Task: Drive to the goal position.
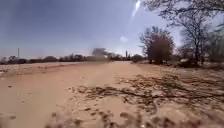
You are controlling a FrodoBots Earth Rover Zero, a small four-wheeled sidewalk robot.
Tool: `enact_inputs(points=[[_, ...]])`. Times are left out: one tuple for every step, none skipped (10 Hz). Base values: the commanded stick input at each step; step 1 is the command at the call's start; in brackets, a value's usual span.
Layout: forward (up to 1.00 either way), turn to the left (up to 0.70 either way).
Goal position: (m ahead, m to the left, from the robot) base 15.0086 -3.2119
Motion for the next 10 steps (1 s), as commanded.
enact_inputs(points=[[1.00,0.00],[1.00,0.00],[1.00,0.00],[1.00,0.00],[1.00,0.00],[1.00,0.00],[1.00,0.00],[1.00,0.00],[1.00,0.00],[1.00,0.00]])
